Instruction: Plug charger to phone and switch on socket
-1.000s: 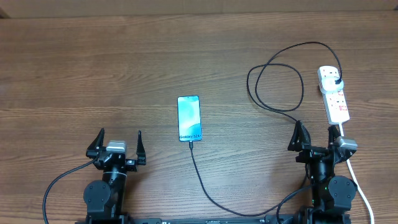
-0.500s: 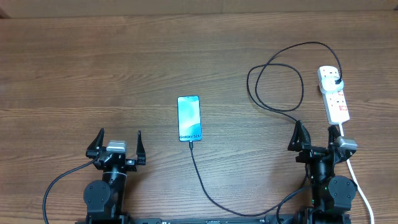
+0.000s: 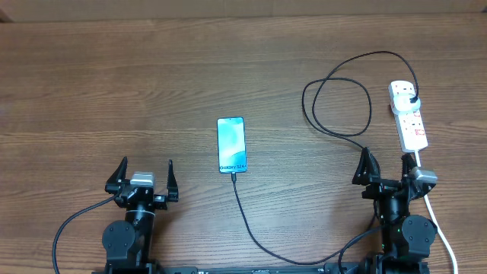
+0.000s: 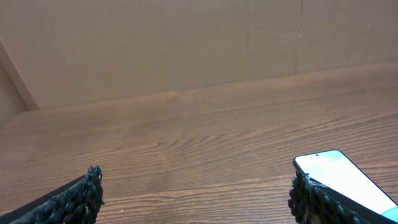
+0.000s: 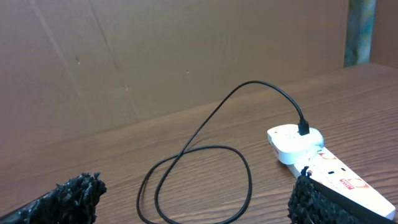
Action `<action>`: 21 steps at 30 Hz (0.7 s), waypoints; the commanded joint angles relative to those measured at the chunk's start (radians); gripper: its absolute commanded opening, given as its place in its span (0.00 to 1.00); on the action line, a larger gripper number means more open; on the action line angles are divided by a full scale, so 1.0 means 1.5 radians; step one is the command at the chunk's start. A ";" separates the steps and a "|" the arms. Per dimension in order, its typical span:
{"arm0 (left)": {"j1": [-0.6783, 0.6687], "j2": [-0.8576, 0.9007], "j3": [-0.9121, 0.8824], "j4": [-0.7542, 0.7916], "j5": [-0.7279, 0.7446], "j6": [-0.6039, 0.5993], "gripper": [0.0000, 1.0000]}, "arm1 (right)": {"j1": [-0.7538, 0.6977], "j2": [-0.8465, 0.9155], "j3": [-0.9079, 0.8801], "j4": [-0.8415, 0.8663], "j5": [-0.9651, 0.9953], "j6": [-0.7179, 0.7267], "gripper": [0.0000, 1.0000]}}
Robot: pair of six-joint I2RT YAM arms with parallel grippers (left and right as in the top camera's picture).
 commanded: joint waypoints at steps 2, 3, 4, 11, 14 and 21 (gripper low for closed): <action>-0.003 -0.007 -0.003 -0.002 -0.007 0.017 1.00 | 0.006 -0.008 -0.007 0.001 0.005 -0.029 1.00; -0.003 -0.007 -0.003 -0.002 -0.007 0.017 1.00 | 0.013 -0.008 -0.007 0.001 0.000 -0.057 1.00; -0.003 -0.007 -0.003 -0.002 -0.007 0.017 1.00 | 0.022 -0.008 -0.007 0.001 0.001 -0.084 1.00; -0.003 -0.007 -0.003 -0.002 -0.007 0.017 1.00 | 0.067 -0.008 -0.007 0.000 0.000 -0.151 1.00; -0.003 -0.007 -0.003 -0.002 -0.007 0.017 1.00 | 0.067 -0.008 -0.007 0.001 -0.005 -0.151 1.00; -0.003 -0.007 -0.003 -0.002 -0.007 0.017 1.00 | 0.067 -0.008 -0.007 0.002 -0.005 -0.152 1.00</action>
